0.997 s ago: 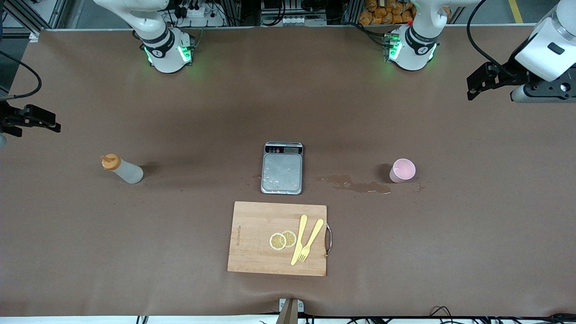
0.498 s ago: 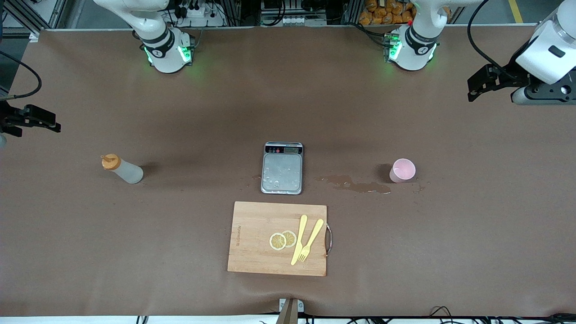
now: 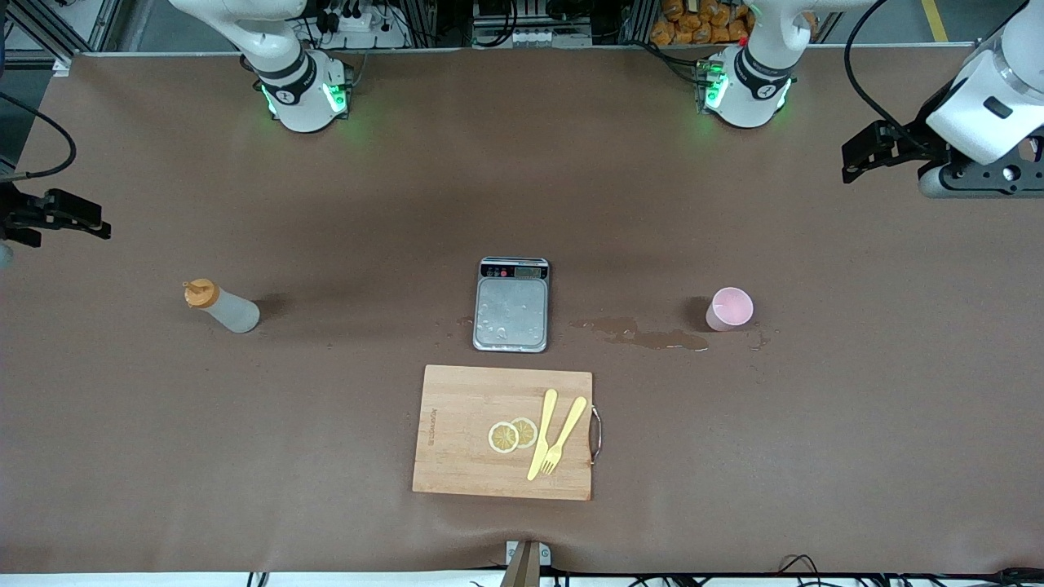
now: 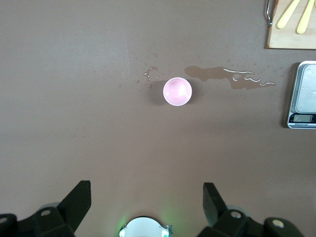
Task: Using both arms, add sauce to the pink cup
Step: 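Move the right gripper to the bottle while the left gripper reaches the cup, then close the right gripper on the bottle while the left gripper grasps the cup, then lift the bottle with the right gripper while the left gripper lifts the cup, then set the cup on the scale while the right gripper brings the bottle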
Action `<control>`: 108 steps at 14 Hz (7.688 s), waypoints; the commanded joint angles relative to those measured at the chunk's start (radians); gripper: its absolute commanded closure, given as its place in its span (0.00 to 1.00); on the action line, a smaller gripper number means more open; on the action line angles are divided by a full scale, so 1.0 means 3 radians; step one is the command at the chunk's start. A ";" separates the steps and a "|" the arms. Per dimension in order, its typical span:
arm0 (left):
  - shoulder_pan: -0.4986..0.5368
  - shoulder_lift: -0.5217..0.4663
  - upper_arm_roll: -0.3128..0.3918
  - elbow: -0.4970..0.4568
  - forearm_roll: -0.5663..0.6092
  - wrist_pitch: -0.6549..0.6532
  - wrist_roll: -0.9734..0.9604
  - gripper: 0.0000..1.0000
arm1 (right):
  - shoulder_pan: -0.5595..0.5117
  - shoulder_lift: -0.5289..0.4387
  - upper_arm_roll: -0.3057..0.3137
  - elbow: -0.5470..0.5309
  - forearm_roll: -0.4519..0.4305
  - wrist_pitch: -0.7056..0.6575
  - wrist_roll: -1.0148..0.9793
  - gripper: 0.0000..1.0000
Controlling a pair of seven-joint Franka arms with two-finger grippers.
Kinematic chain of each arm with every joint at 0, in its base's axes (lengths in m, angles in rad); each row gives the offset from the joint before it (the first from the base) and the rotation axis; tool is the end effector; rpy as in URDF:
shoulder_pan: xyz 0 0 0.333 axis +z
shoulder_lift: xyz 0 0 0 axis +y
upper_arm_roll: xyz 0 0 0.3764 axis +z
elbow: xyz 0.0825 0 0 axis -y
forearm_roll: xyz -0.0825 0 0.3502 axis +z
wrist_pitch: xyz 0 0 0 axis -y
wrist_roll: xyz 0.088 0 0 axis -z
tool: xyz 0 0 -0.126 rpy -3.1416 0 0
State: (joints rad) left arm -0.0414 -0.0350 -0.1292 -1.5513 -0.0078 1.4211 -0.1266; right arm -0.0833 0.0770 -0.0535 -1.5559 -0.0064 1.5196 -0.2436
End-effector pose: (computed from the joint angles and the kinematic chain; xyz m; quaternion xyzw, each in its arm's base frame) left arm 0.4826 -0.0858 0.6796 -0.9986 0.0222 0.0474 0.0055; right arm 0.5340 -0.0730 0.6275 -0.9970 -0.0533 0.0565 0.0055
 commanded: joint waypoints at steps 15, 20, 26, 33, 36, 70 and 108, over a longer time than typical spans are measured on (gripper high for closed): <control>0.0112 0.0204 -0.0014 -0.0575 -0.0076 0.0686 -0.0043 0.00 | -0.1451 0.0673 0.0025 0.0150 0.0578 -0.0187 0.1052 0.00; 0.0117 0.0311 -0.0019 -0.0888 -0.0076 0.1265 -0.0048 0.00 | -0.1492 0.1016 0.0025 0.0252 0.0686 -0.0208 0.1812 0.00; 0.0133 0.0985 -0.0004 -0.0557 -0.0071 0.1476 -0.0023 0.00 | -0.1604 0.1542 0.0025 0.0252 0.1431 -0.0422 0.2545 0.00; 0.0128 0.1298 -0.0045 -0.0637 -0.0158 0.1516 -0.0084 0.00 | -0.1767 0.2294 0.0025 0.0257 0.2326 -0.0392 0.2683 0.00; 0.0112 0.1125 -0.0050 -0.1244 -0.0163 0.2041 -0.0099 0.00 | -0.1839 0.2591 0.0025 0.0257 0.2756 -0.0382 0.2724 0.00; 0.0041 0.1467 -0.0040 -0.1788 -0.0061 0.3158 -0.0094 1.00 | -0.1062 0.2648 0.0035 0.0512 0.2819 -0.0417 0.3485 0.64; -0.1523 0.2443 -0.0603 0.0211 -0.0056 0.2876 -0.3868 1.00 | 0.0620 0.1881 0.0010 0.0845 0.1213 0.0068 0.5776 0.73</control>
State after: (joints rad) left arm -0.4561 0.6738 -0.3520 -1.5204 -0.0358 2.2579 -1.2628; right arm 0.0777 0.6688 -0.0409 -1.2920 0.3842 1.5411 1.4306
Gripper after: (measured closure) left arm 0.960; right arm 0.599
